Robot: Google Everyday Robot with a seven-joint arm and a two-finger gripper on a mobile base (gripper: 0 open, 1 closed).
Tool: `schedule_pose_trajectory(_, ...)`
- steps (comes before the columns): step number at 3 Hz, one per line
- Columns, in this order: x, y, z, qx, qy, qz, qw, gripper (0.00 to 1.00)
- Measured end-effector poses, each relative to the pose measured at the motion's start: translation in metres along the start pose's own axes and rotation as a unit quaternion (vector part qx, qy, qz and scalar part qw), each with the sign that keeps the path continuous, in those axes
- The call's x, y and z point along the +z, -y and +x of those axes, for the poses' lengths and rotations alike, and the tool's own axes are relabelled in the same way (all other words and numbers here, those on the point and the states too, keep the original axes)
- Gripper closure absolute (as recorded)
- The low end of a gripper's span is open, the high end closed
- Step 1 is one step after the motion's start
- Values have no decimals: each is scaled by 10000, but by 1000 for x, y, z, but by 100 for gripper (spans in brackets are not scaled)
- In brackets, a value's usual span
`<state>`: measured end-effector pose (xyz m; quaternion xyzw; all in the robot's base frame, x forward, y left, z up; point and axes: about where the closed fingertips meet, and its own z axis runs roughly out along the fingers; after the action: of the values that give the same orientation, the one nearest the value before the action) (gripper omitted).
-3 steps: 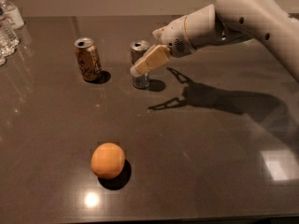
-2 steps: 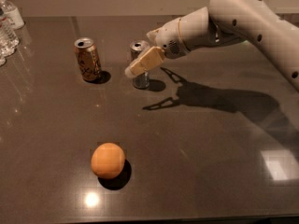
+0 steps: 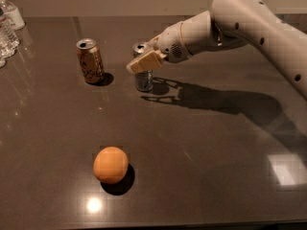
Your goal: Knock redbull can over
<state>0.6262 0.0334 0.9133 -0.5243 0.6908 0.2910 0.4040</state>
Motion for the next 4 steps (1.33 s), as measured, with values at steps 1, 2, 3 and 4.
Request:
schedule_pose_trajectory(1, -4, -2, 0, 13, -7, 17, 10000, 62)
schedule_pose_trajectory(2, -14, -7, -3, -7, -367, 46, 9993, 86)
schedule_pose_trajectory(3, -31, -12, -5, -103, -1028, 40, 9946, 100)
schedule_pose_trajectory(4, -51, -20, 6, -238, -1888, -90, 9817, 100)
